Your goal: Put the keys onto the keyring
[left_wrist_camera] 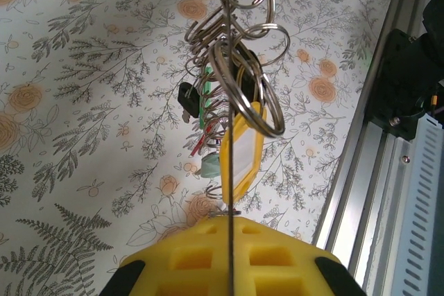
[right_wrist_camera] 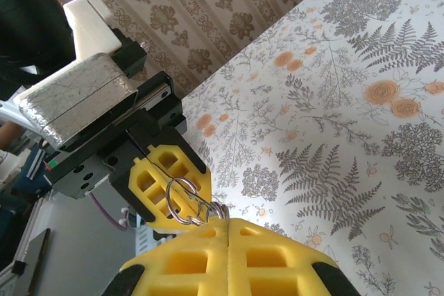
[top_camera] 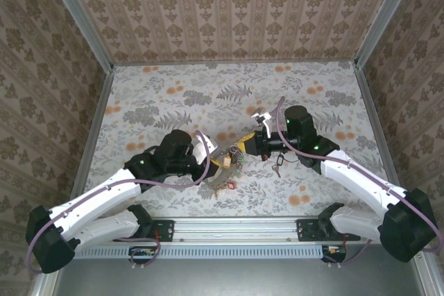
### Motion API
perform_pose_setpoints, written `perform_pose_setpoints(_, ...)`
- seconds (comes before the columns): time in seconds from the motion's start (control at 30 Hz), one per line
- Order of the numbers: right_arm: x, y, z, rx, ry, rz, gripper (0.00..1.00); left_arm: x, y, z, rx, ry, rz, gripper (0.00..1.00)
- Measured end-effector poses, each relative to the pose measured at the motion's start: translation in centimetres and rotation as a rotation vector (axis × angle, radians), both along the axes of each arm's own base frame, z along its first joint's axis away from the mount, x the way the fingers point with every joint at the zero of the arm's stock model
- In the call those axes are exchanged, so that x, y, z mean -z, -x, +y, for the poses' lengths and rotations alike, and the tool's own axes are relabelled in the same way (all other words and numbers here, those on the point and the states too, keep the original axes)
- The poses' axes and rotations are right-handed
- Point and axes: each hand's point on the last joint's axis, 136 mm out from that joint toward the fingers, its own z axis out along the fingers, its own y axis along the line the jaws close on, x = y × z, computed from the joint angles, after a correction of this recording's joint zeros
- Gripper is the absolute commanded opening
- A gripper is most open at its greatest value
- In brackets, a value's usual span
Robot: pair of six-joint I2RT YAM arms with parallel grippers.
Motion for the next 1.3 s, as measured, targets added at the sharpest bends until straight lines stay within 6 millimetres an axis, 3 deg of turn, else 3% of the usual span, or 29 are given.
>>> perform_pose_setpoints(0.3,-0.4,0.3,-0.2,-0.015,0.03,-0.073,0.0,-0.1,0.1,-0.1,0.014,0.001,-0.01,0.0)
perform_pose_setpoints(0.63,-3.0,1.7,-0.5,0.016,0.103,-0.404,0.0,-1.8,0.2,-0.7,0.06,0.036,-0.054,0.0)
perform_pose_setpoints(0.87,-3.6,2.3,0.3,-0.033,0.059,-0.418,0.0,-2.2,0.1,-0.8,0.061,0.045,-0.055,0.0)
perform_pose_setpoints(1.07,-2.3,3.4,1.8,-0.109,0.06,-0.377,0.0,-2.0,0.3,-0.7,0.07,0.041,-0.038,0.0)
perform_pose_setpoints(1.3,-2.7,3.0,1.3,-0.056,0.081,-0.407,0.0,-2.0,0.3,-0.6,0.067,0.042,-0.038,0.0)
